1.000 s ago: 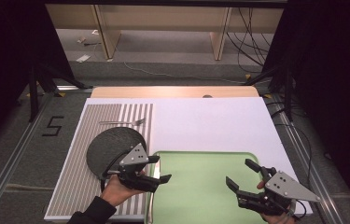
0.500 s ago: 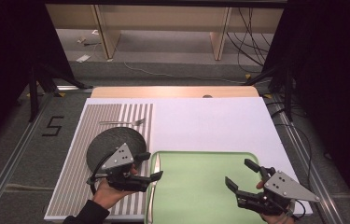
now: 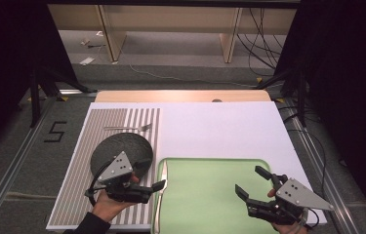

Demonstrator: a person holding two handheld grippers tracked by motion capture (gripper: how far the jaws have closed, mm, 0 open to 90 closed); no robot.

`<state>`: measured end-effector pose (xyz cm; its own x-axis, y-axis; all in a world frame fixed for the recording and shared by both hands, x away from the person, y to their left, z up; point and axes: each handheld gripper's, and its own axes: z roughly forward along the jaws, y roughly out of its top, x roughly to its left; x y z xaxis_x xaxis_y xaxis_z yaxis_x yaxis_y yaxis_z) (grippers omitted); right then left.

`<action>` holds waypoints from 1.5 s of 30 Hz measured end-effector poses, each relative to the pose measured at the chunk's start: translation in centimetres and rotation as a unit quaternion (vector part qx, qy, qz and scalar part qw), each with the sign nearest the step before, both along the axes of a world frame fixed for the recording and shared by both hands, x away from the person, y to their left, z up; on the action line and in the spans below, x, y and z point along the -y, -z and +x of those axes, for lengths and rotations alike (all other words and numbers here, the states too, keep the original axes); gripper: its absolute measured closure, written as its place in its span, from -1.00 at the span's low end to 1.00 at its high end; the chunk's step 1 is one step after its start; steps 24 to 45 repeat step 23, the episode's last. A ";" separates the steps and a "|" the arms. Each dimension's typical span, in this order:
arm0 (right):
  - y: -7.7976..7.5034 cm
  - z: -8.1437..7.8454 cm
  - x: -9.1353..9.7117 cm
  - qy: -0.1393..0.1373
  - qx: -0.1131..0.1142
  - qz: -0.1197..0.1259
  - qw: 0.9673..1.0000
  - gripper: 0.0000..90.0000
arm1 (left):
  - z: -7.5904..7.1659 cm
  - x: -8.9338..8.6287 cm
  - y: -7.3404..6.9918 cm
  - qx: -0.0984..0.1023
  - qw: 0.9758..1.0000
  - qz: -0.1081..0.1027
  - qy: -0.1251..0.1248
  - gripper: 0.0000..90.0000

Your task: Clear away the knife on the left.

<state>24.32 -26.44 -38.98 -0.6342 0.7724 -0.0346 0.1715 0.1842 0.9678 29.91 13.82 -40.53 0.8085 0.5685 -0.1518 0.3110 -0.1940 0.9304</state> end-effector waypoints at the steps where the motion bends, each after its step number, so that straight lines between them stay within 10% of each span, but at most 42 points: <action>1: 0.0 0.0 0.0 0.000 0.000 0.000 1.000 -0.56 | -0.1 -0.1 0.0 0.002 1.000 0.000 0.001 -0.63; 45: 0.0 0.0 0.0 -0.001 0.001 -0.001 1.000 -0.56 | 0.1 -0.2 0.4 0.002 1.000 -0.005 -0.001 -0.63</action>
